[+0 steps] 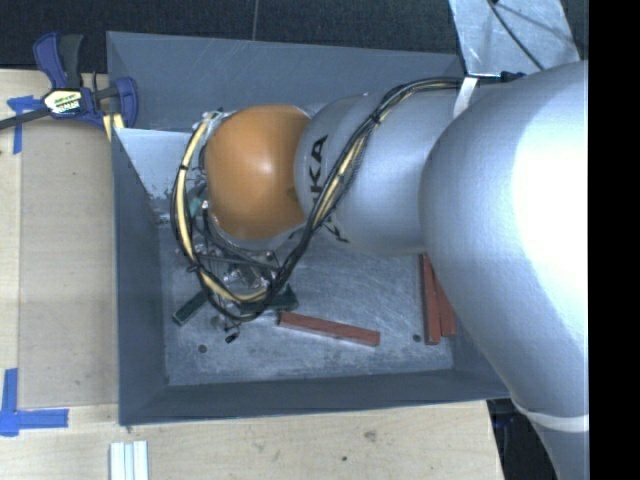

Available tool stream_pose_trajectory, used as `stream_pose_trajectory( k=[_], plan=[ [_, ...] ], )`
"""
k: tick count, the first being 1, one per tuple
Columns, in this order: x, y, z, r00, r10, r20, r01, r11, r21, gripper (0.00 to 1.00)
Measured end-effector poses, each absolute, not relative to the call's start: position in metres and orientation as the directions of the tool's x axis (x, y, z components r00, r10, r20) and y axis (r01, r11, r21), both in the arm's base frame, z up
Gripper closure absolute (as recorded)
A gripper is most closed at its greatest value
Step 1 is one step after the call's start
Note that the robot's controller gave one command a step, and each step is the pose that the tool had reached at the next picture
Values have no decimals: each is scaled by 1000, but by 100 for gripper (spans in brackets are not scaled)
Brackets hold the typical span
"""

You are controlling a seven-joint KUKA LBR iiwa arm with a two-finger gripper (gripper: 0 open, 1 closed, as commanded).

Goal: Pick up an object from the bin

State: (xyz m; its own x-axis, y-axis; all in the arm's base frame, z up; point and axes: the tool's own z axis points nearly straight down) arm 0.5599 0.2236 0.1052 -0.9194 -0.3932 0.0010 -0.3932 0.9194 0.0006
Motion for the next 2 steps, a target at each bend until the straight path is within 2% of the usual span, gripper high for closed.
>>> stream_pose_trajectory(
  k=[1,2],
  plan=[
    [557,221,68,-927,-374,2,-374,927,1,0],
    [557,220,68,-928,-372,1,-372,928,0,0]
  ],
)
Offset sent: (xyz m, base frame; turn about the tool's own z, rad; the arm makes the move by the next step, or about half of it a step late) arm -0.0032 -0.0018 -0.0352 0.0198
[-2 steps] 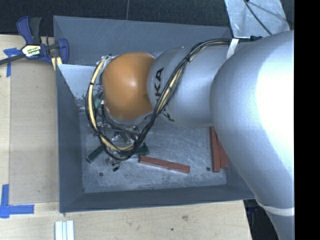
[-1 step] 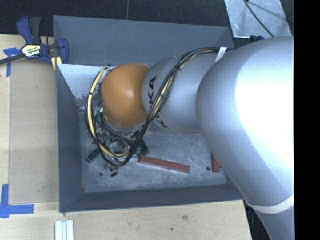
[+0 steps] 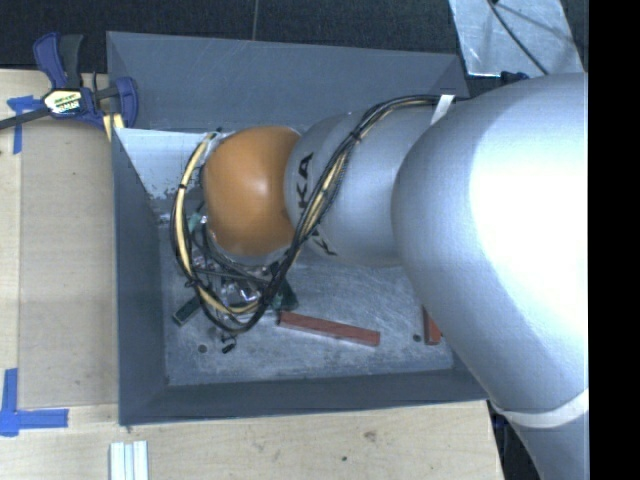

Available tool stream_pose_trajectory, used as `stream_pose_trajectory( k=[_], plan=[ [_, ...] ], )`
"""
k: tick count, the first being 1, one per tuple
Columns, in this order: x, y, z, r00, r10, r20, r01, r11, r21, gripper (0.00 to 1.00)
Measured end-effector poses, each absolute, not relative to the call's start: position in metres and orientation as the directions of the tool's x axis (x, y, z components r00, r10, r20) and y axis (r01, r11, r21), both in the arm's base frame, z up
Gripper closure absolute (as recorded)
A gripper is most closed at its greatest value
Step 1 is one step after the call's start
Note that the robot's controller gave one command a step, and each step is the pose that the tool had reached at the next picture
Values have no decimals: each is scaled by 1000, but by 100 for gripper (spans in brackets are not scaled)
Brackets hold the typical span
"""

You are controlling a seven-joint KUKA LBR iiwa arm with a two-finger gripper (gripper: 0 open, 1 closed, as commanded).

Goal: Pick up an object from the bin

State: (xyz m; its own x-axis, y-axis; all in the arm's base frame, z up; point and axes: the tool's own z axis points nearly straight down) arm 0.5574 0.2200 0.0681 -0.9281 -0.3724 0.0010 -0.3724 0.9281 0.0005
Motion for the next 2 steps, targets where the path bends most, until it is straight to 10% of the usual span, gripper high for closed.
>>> stream_pose_trajectory(
  k=[1,2],
  plan=[
    [558,220,69,-928,-372,-2,-372,928,1,100],
    [561,221,146,-928,-371,-11,-371,928,0,100]
  ],
)
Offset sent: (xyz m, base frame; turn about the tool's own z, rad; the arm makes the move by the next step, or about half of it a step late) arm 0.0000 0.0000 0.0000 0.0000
